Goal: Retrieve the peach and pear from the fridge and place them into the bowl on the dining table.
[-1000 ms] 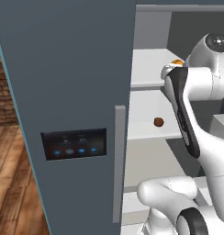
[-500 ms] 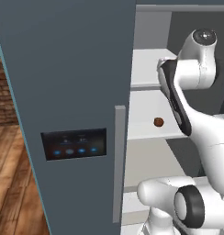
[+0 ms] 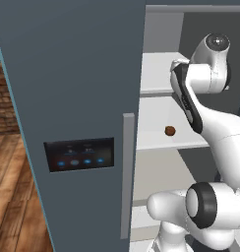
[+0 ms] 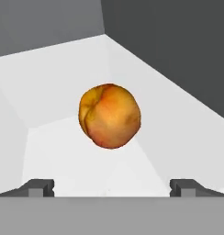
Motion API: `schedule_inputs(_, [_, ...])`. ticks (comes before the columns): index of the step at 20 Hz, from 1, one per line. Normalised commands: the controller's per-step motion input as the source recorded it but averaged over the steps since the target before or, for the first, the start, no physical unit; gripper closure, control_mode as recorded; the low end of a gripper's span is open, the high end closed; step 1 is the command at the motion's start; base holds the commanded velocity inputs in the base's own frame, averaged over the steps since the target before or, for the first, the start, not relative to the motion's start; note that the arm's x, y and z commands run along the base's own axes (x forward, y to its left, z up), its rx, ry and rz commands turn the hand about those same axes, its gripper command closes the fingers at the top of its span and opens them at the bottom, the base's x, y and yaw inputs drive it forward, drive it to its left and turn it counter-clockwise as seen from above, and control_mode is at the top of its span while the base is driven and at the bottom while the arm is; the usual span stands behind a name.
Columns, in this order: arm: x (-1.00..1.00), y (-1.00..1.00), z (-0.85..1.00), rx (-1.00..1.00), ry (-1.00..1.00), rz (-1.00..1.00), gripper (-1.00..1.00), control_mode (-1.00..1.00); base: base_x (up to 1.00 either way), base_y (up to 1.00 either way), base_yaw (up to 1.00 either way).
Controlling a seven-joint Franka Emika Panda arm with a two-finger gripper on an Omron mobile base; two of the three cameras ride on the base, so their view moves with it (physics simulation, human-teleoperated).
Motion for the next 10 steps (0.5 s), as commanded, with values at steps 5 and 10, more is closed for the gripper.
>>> schedule_inputs(5, [0.52,-0.02,-0.22,-0.01,-0.11,0.0,-1.0,-1.0,0.0,0.0,0.0])
schedule_inputs(10, [0.45,-0.16,-0.01,0.0,-0.01,0.0,-1.0,-1.0,0.0,0.0,0.0])
